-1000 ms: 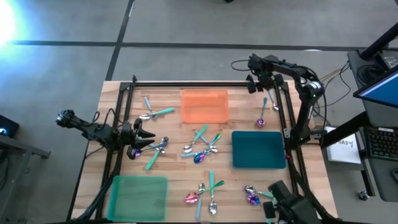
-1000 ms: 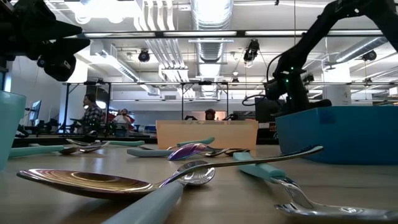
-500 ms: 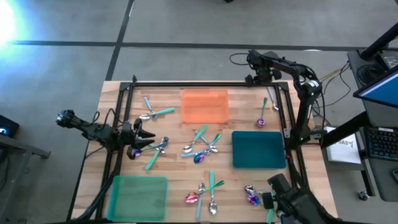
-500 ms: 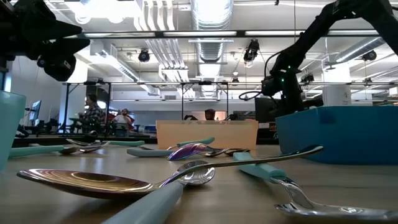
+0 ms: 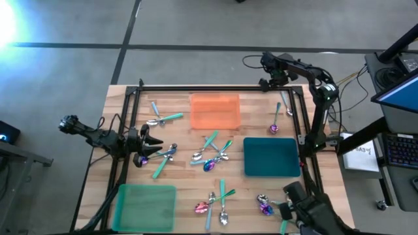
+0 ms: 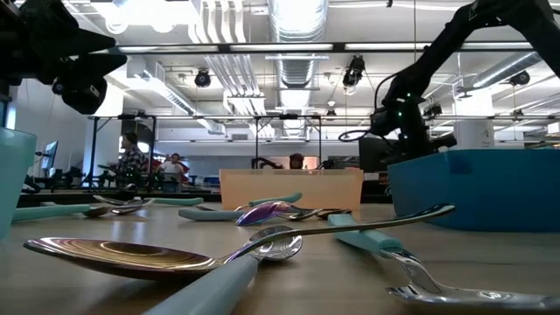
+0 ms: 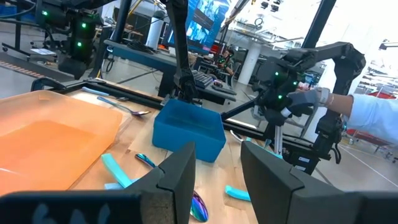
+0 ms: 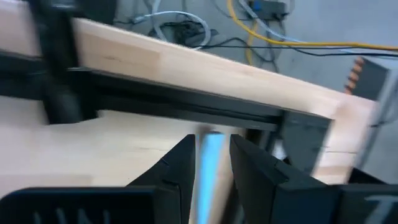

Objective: Sort silverware by color (type)
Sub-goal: Put the blue spoon into the orange bin

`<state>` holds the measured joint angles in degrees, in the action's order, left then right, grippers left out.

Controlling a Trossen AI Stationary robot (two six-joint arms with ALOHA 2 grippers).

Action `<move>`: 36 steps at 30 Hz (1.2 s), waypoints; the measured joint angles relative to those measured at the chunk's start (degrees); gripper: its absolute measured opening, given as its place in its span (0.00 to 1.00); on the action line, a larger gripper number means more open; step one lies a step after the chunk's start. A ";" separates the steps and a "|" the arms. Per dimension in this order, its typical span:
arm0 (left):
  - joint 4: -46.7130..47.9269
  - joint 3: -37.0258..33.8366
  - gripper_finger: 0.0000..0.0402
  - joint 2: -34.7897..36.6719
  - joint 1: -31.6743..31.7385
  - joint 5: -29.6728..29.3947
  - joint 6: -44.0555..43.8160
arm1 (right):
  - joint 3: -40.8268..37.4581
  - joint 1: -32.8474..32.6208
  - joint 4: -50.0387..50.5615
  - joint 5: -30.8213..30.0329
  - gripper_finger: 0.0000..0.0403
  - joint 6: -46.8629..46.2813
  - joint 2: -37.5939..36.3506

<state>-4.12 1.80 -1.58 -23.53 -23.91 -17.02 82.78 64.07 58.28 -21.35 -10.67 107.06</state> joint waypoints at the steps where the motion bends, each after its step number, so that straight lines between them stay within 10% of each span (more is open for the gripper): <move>1: 0.00 -0.01 0.28 0.00 -0.02 -0.01 0.00 | 0.00 0.27 0.56 -0.92 0.23 0.06 -0.02; 25: 0.09 -0.01 0.28 0.02 -0.02 0.00 -0.01 | 0.46 -2.20 13.95 -20.34 0.23 9.81 11.56; 36: 0.11 0.01 0.28 0.02 0.00 -0.01 -0.02 | 0.48 -4.15 13.66 -9.75 0.23 15.09 11.87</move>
<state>-4.01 1.80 -1.56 -23.53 -23.92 -17.04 83.26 59.92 71.94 -31.10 4.42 118.93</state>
